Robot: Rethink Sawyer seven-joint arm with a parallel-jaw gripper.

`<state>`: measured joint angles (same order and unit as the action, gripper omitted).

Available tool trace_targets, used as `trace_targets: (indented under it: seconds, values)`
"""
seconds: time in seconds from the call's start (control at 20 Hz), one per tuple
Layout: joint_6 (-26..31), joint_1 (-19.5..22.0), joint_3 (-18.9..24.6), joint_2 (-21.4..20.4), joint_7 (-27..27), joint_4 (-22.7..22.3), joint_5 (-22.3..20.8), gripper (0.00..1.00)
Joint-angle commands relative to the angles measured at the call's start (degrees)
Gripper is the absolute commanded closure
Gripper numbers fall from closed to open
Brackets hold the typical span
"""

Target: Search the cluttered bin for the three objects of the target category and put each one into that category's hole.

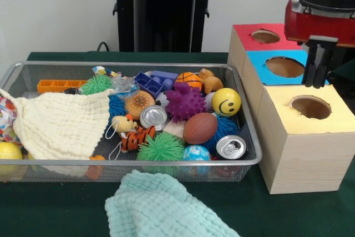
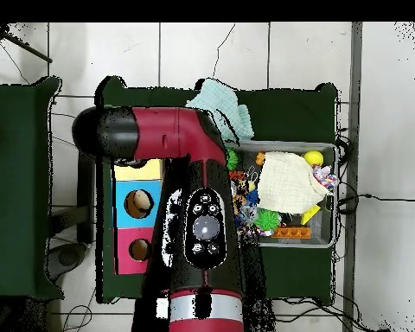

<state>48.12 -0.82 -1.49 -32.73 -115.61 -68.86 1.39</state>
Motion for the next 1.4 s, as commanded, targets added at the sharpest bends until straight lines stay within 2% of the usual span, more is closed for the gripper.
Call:
trace_targets:
  seconds: [0.05,0.25,0.7,0.9,1.25,1.4]
  values:
    - [7.3,3.0,3.1,2.7,0.6,0.8,-1.5,1.00]
    - [7.2,3.5,3.5,3.1,1.5,1.6,-2.0,1.00]
    - [3.7,4.5,4.0,2.9,3.3,0.2,-3.2,1.00]
    - [4.7,4.8,3.7,2.7,3.6,0.8,-3.5,1.00]
    - [1.9,6.9,5.4,5.6,6.4,1.0,-4.2,1.00]
    - [2.8,7.6,5.7,6.7,7.2,2.5,-4.4,1.00]
